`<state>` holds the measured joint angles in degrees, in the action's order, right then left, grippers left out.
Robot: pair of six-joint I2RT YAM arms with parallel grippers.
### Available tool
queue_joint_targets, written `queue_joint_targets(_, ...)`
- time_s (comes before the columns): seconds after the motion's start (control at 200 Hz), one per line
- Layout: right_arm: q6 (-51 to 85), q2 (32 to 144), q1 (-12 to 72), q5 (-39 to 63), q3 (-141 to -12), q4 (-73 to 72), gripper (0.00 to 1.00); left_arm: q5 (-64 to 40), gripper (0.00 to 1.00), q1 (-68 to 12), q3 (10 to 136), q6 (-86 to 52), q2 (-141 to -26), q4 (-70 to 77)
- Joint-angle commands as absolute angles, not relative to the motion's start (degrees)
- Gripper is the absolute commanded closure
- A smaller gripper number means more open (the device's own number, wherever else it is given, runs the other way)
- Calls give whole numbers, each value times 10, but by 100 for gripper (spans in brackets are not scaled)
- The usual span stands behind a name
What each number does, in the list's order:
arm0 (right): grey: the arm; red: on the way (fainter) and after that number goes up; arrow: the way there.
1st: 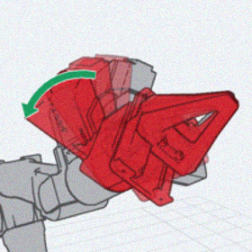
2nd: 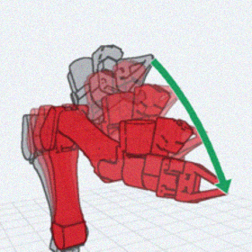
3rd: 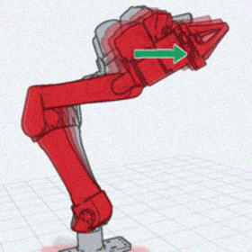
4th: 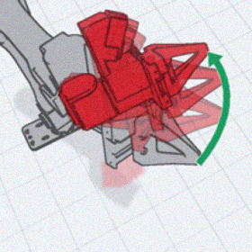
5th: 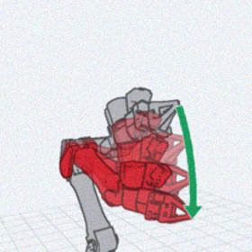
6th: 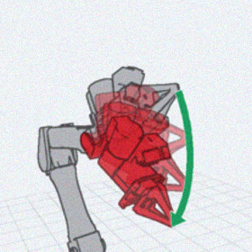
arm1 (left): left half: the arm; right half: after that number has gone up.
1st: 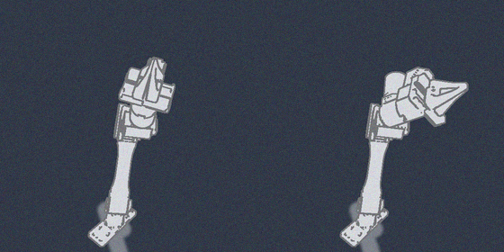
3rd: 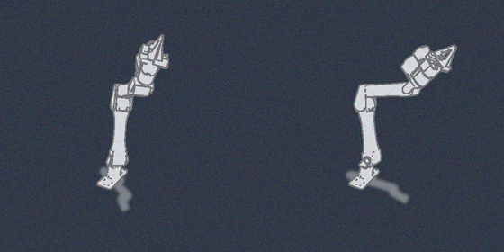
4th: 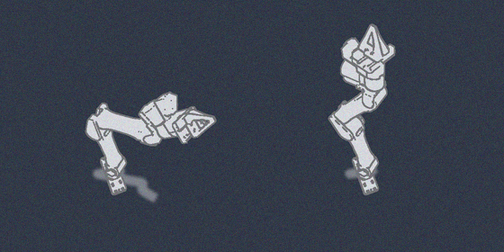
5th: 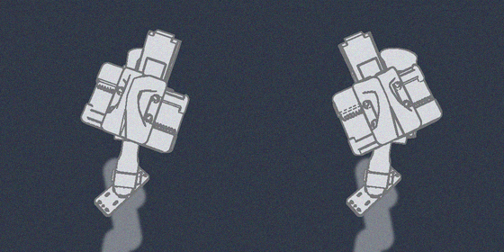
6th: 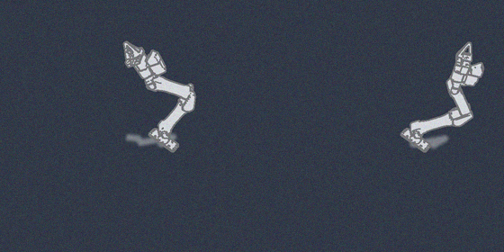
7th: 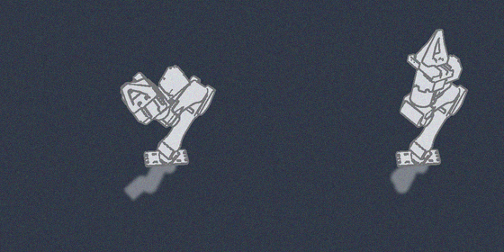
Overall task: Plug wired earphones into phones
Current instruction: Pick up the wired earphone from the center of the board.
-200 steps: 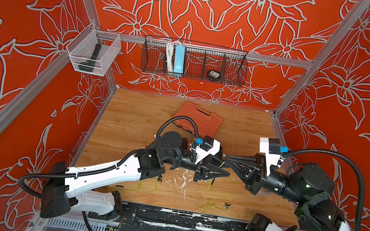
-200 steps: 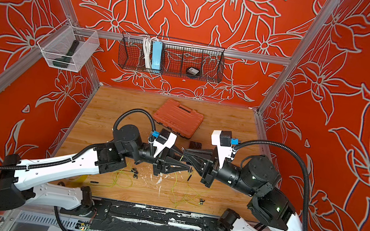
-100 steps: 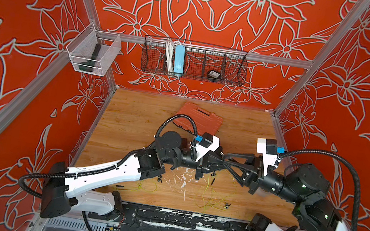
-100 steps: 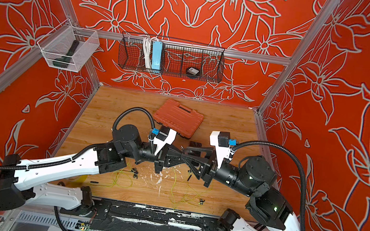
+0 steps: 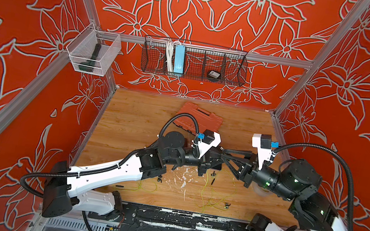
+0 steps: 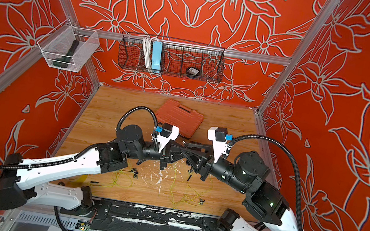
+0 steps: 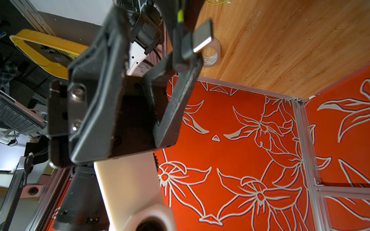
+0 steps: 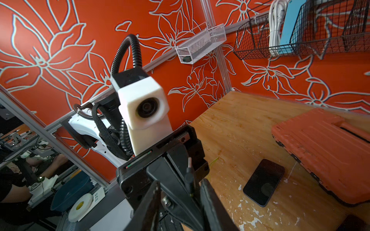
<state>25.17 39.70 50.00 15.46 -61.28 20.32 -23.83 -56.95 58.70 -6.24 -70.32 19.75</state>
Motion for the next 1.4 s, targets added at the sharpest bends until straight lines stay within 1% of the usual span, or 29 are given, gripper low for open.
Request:
queue_joint_targets(0.0, 261, 404, 504, 156, -630, 195, 73, -238, 100, -567, 603, -58, -709, 196)
queue_joint_targets(0.05, 261, 407, 504, 156, -631, 196, 77, -241, 100, -566, 603, -59, -710, 197)
queue_joint_targets(0.14, 261, 406, 504, 148, -629, 196, 82, -239, 100, -567, 604, -59, -710, 197)
queue_joint_targets(0.225, 259, 398, 504, 137, -626, 199, 81, -235, 100, -567, 601, -56, -708, 198)
queue_joint_targets(0.3, 257, 389, 504, 121, -623, 203, 76, -231, 100, -567, 599, -56, -706, 201)
queue_joint_targets(0.4, 257, 383, 504, 114, -622, 206, 76, -235, 100, -566, 599, -58, -707, 204)
queue_joint_targets(0.545, 259, 382, 504, 115, -621, 207, 80, -237, 100, -567, 598, -60, -707, 208)
queue_joint_targets(0.626, 260, 384, 504, 119, -619, 203, 85, -240, 100, -566, 599, -61, -709, 206)
queue_joint_targets(0.806, 261, 387, 504, 122, -621, 200, 80, -242, 100, -567, 601, -58, -710, 204)
queue_joint_targets(1.161, 263, 393, 504, 128, -620, 194, 82, -250, 100, -566, 602, -59, -710, 203)
queue_joint_targets(1.396, 265, 394, 504, 129, -620, 190, 87, -252, 100, -567, 602, -59, -711, 203)
